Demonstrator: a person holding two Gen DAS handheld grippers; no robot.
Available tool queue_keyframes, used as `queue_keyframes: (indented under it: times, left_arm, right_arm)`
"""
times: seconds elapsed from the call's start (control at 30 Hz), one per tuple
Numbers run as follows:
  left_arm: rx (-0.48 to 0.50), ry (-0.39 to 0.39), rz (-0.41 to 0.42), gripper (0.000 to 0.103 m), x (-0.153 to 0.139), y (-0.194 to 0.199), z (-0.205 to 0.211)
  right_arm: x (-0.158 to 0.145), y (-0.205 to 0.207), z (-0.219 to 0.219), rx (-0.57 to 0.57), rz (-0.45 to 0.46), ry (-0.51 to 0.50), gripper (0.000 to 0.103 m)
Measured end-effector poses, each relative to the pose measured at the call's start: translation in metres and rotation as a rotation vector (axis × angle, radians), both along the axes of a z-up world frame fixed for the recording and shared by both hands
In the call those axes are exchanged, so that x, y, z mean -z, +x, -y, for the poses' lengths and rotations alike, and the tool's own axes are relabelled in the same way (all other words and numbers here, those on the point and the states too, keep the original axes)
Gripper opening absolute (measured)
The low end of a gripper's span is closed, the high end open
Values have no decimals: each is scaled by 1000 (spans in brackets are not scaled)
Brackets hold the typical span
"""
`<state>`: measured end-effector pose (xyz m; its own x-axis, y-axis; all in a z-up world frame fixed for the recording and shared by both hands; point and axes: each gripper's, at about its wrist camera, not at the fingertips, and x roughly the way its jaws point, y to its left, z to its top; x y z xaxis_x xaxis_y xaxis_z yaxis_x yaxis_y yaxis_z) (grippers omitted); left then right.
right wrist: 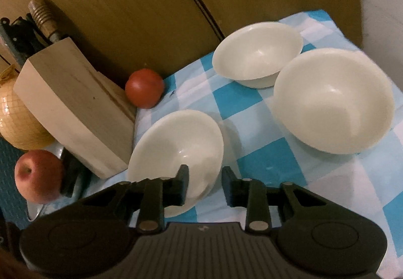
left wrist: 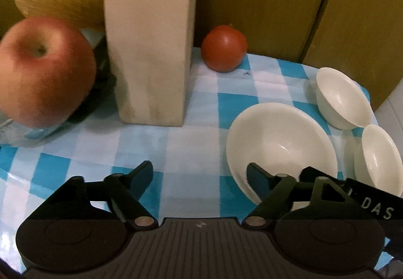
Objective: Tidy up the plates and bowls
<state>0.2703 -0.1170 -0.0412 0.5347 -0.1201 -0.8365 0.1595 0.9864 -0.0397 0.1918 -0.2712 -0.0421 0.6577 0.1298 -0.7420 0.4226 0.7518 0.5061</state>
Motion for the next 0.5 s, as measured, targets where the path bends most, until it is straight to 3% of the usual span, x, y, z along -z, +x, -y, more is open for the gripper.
queue_keyframes:
  times: [0.13, 0.27, 0.5]
  left_arm:
    - [31, 5, -32, 69, 9, 2, 7]
    - [53, -1, -48, 51, 9, -2, 10]
    - [79, 49, -6, 47, -3, -23, 6]
  right_arm:
    - [4, 3, -1, -29, -15, 26, 14]
    - [1, 2, -3, -51, -15, 56, 11]
    - [-12, -11, -15, -102, -19, 72, 10]
